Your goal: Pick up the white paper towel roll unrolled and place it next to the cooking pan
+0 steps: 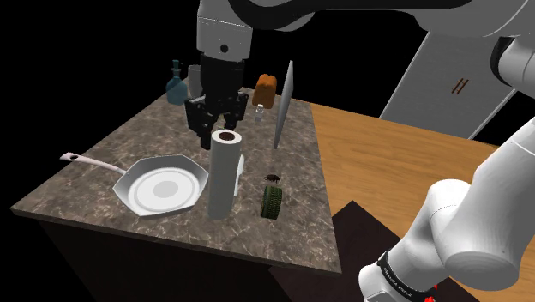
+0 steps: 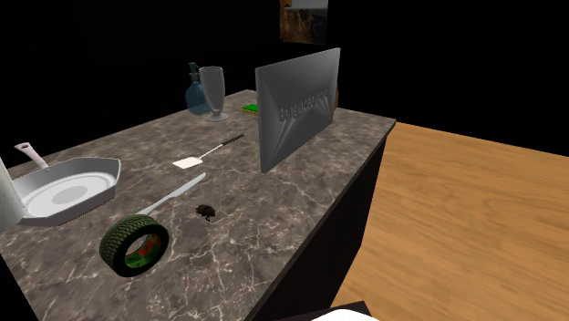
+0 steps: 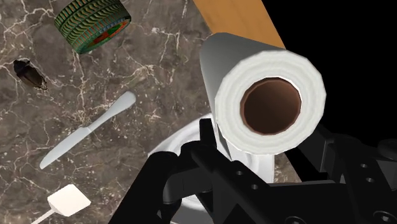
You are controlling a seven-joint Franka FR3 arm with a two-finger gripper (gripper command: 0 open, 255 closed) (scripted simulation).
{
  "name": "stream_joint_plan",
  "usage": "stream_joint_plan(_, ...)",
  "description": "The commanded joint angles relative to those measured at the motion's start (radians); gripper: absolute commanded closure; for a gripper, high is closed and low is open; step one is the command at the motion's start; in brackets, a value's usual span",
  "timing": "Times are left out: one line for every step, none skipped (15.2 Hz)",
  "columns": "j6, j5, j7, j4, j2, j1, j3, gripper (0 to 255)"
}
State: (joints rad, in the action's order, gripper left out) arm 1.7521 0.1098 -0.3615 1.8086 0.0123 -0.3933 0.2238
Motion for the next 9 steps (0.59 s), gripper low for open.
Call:
stream_joint_plan(0.025,0.0,0.0,0.021,-0.003,-0.001,0.001,255)
stream_joint_plan(0.038,0.0,0.001,0.033,-0.004,-0.001,0.001,255)
stream_joint_plan(0.051,0.0,0.002,0.046,-0.005,-0.002,0.002,255)
stream_joint_plan(0.064,0.0,0.003,0.058,-0.006,-0.002,0.002,255)
stream_joint_plan(0.077,0.0,0.005,0.07,-0.008,-0.002,0.002,255)
stream_joint_plan(0.091,0.0,0.005,0.081,-0.009,-0.002,0.002,255)
stream_joint_plan(0.104,0.0,0.006,0.092,-0.011,-0.002,0.002,255)
stream_joint_plan(0.117,0.0,0.007,0.104,-0.013,-0.002,0.003,255)
stream_joint_plan(0.13,0.0,0.008,0.114,-0.015,-0.003,0.003,255)
